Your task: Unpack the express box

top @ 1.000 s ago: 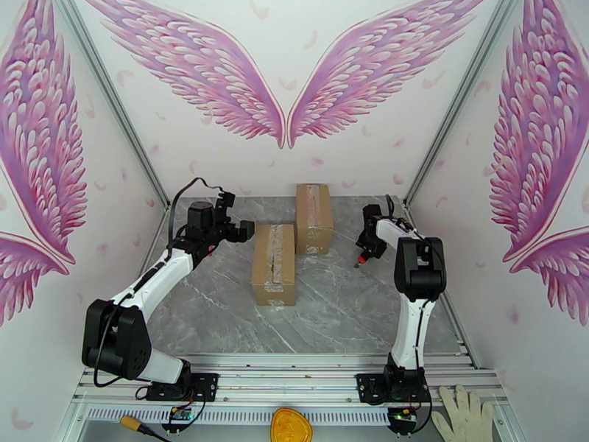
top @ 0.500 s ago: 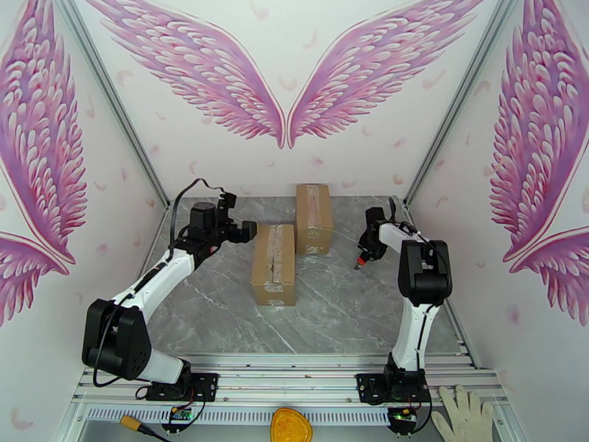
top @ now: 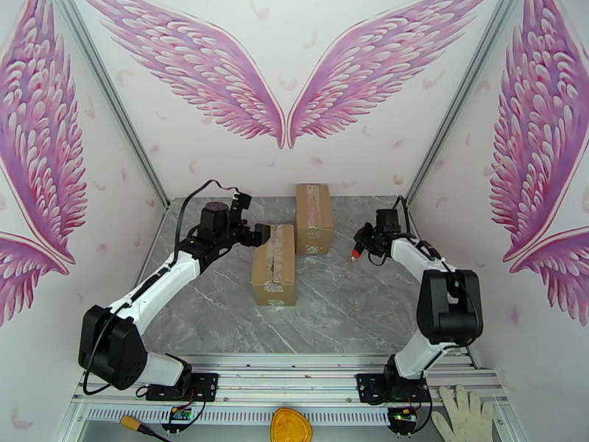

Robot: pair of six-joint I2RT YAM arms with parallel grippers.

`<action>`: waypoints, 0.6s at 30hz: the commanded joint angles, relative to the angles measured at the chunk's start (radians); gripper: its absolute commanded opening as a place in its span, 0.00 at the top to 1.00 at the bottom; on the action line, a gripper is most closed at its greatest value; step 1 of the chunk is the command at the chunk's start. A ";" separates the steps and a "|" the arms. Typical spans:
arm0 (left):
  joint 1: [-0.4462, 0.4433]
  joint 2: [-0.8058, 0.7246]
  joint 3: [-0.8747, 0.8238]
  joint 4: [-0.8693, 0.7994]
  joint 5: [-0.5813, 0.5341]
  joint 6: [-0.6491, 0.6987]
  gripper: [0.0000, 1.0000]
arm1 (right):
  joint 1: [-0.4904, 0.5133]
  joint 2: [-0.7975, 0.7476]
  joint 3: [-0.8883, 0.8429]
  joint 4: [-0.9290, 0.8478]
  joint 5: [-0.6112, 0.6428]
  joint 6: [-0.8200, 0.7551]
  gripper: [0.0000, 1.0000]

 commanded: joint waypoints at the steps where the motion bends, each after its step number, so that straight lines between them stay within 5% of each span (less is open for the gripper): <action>1: -0.061 -0.013 0.086 -0.042 -0.014 0.023 0.05 | 0.041 -0.133 -0.047 0.182 -0.074 -0.042 0.61; 9: -0.264 0.104 0.238 0.007 -0.078 -0.003 0.09 | 0.179 -0.370 -0.127 0.354 -0.003 -0.057 0.61; 18: -0.325 0.214 0.282 0.085 0.018 -0.013 0.19 | 0.274 -0.485 -0.181 0.443 0.018 -0.028 0.61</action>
